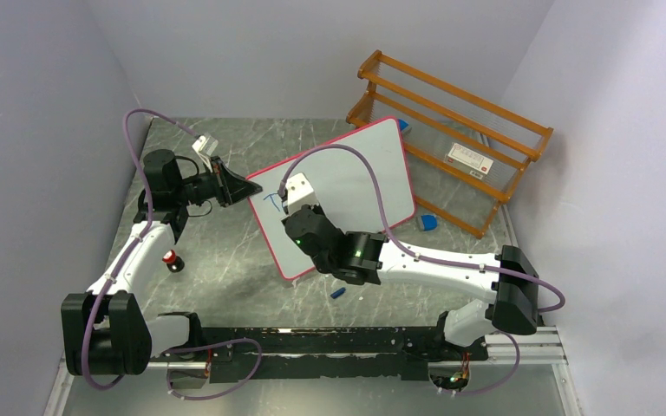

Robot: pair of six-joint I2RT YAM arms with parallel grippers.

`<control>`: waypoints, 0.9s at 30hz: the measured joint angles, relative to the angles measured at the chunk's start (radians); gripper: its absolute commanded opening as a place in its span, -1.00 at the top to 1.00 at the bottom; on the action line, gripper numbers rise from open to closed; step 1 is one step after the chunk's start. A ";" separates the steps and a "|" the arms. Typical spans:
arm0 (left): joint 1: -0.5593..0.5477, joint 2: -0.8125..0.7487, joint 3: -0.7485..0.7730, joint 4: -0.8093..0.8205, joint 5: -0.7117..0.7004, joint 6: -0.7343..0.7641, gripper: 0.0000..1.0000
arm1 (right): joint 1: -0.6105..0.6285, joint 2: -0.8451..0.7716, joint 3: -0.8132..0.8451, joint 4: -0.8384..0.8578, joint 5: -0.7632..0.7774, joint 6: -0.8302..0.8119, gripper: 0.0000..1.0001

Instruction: Write a sentence on the whiteboard

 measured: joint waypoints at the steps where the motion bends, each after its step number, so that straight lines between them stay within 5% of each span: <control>1: 0.000 0.000 0.000 0.000 0.000 0.000 0.90 | 0.000 0.000 0.000 0.003 0.000 -0.001 1.00; 27: 0.000 0.002 0.003 -0.006 -0.001 0.001 0.90 | -0.002 0.000 0.000 0.024 -0.053 -0.019 1.00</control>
